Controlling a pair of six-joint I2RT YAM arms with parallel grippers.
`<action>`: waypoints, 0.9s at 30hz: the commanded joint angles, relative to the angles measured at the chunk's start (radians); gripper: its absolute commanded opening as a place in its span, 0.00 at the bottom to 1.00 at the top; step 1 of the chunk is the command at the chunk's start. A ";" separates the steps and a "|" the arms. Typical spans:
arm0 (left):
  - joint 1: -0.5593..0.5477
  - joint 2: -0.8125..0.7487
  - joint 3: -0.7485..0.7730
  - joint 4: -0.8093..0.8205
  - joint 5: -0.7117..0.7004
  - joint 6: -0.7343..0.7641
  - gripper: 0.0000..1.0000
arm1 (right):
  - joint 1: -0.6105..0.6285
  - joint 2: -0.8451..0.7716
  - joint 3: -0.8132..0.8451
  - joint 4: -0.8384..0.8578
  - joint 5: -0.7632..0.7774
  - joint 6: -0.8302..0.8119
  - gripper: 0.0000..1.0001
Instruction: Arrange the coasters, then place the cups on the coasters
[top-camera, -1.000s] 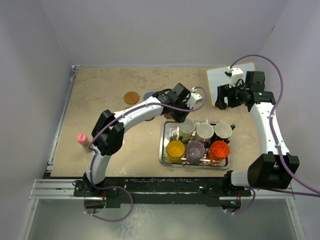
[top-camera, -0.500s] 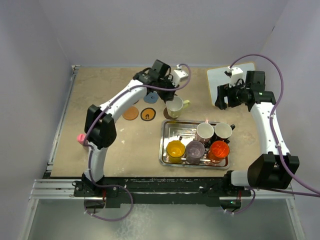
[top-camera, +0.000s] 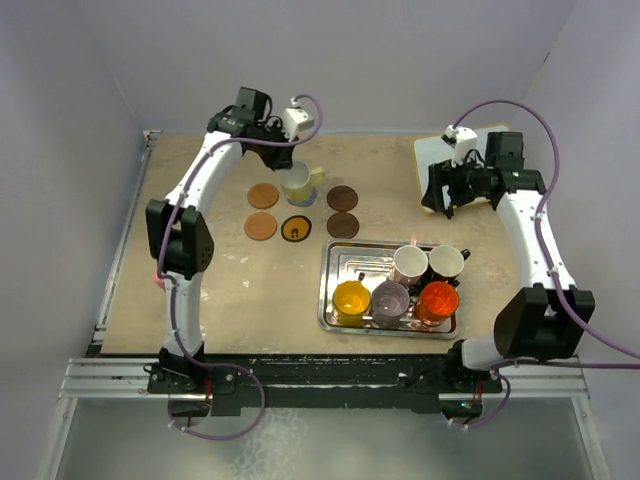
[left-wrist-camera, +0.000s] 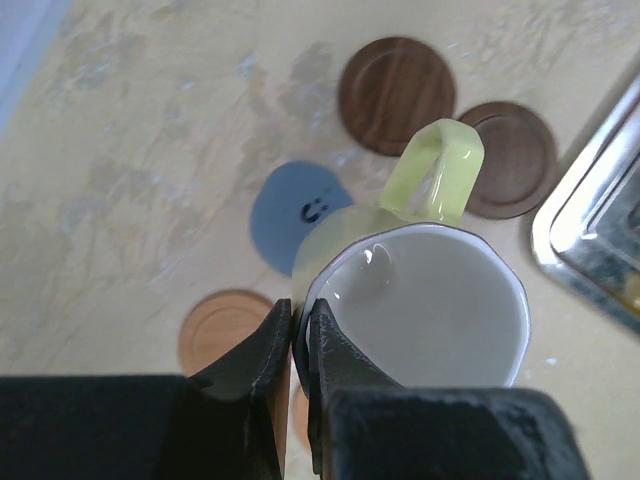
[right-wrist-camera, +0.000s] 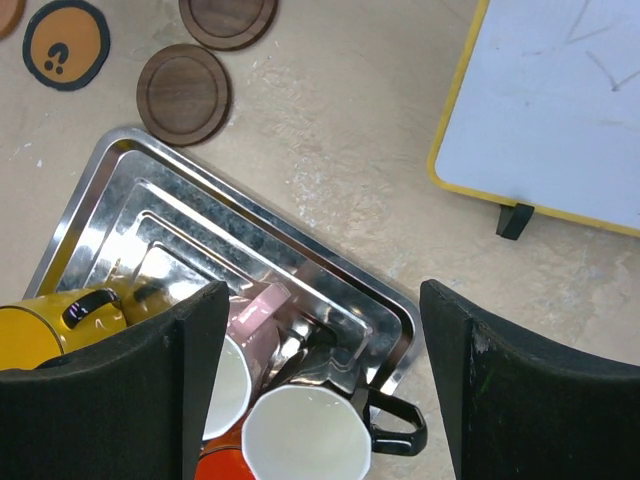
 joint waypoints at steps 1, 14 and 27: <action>0.088 0.014 0.084 -0.018 0.090 0.115 0.03 | 0.017 0.011 0.035 0.009 -0.023 -0.004 0.79; 0.230 0.167 0.278 -0.168 0.099 0.264 0.03 | 0.021 0.052 0.042 0.002 -0.006 -0.012 0.79; 0.245 0.214 0.306 -0.179 0.108 0.262 0.03 | 0.024 0.059 0.036 0.001 0.004 -0.018 0.79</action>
